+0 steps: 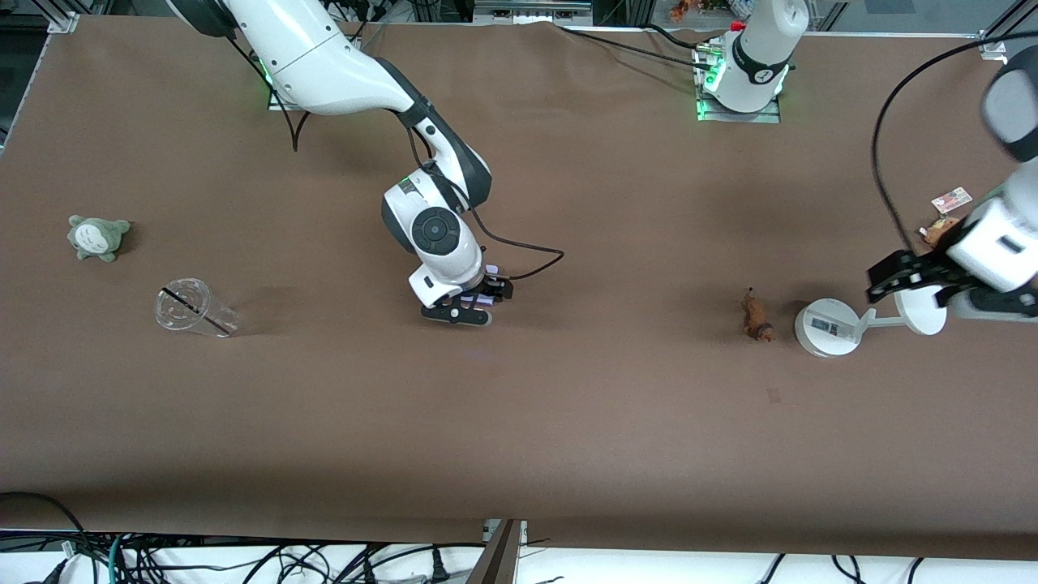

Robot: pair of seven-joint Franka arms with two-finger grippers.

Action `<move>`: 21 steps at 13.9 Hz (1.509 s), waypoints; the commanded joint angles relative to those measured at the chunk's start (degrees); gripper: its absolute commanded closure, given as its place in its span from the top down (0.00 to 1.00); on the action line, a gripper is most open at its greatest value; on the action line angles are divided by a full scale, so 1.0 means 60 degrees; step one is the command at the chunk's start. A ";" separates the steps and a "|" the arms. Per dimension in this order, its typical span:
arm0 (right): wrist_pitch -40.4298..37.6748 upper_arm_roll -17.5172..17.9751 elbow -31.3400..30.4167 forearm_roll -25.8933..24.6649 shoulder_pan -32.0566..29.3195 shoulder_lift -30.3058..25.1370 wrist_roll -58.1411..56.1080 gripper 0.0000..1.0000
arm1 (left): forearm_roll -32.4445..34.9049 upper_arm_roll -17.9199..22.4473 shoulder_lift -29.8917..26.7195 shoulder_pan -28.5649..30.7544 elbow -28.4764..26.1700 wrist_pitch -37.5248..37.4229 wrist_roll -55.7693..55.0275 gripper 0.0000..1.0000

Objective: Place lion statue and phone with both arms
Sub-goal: 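Open the left gripper and withdraw while the right gripper grasps the phone, then carry the white phone with the right gripper toward the glass cup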

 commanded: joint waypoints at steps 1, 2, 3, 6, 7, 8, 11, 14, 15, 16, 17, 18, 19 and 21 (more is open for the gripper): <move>-0.0005 -0.0076 0.0017 -0.0203 0.0078 0.0045 0.0198 1.00 | 0.0228 -0.0269 -0.0131 0.0664 0.0545 -0.1051 -0.0078 1.00; -0.0005 -0.0076 0.0002 -0.0203 0.0078 0.0045 0.0198 1.00 | 0.0257 -0.0487 -0.0234 0.0913 0.0546 -0.1257 -0.0078 1.00; -0.0005 -0.0076 0.0002 -0.0203 0.0078 0.0045 0.0198 1.00 | 0.0272 -0.0867 -0.0423 0.1278 0.0546 -0.1491 -0.0093 1.00; -0.0005 -0.0076 -0.0027 -0.0203 0.0092 0.0060 0.0212 1.00 | 0.0521 -0.1806 -0.0776 0.2070 0.0546 -0.2121 -0.0107 1.00; -0.0005 -0.0076 -0.0041 -0.0203 0.0092 0.0060 0.0212 1.00 | 0.0521 -0.1967 -0.0907 0.2217 0.0546 -0.2355 -0.0107 1.00; -0.0005 -0.0076 -0.0114 -0.0203 0.0092 0.0060 0.0212 1.00 | 0.0536 -0.2114 -0.1010 0.2277 0.0517 -0.2618 -0.0209 1.00; -0.0005 -0.0076 -0.0159 -0.0218 0.0092 0.0060 0.0212 1.00 | 0.0536 -0.2261 -0.1099 0.2263 0.0487 -0.2987 -0.1057 1.00; -0.0005 -0.0076 -0.0144 -0.0203 0.0092 0.0045 0.0227 0.87 | 0.0667 -0.2803 -0.1114 0.2336 0.0473 -0.3251 -0.1250 1.00; -0.0005 -0.0076 -0.0144 -0.0189 0.0092 0.0045 0.0227 0.69 | 0.0653 -0.2775 -0.1085 0.2307 0.0473 -0.3251 -0.1235 1.00; 0.0009 -0.0076 -0.0130 -0.0189 0.0078 0.0031 0.0227 0.54 | 0.0653 -0.2731 -0.0997 0.2263 0.0531 -0.3251 -0.1221 1.00; 0.0010 -0.0076 -0.0130 -0.0203 0.0078 0.0030 0.0212 0.42 | 0.0653 -0.2731 -0.0939 0.2263 0.0546 -0.3251 -0.1221 1.00; 0.0010 -0.0076 -0.0130 -0.0189 0.0078 0.0030 0.0198 0.34 | 0.0653 -0.2745 -0.0793 0.2335 0.0575 -0.3222 -0.1192 1.00; 0.0010 -0.0076 -0.0101 -0.0189 0.0034 0.0016 0.0096 0.32 | 0.0639 -0.2745 -0.0777 0.2336 0.0590 -0.3222 -0.1191 1.00; -0.0136 -0.0090 -0.0115 -0.0218 -0.0097 -0.0173 -0.0254 0.32 | 0.0624 -0.2745 -0.0762 0.2336 0.0590 -0.3222 -0.1162 1.00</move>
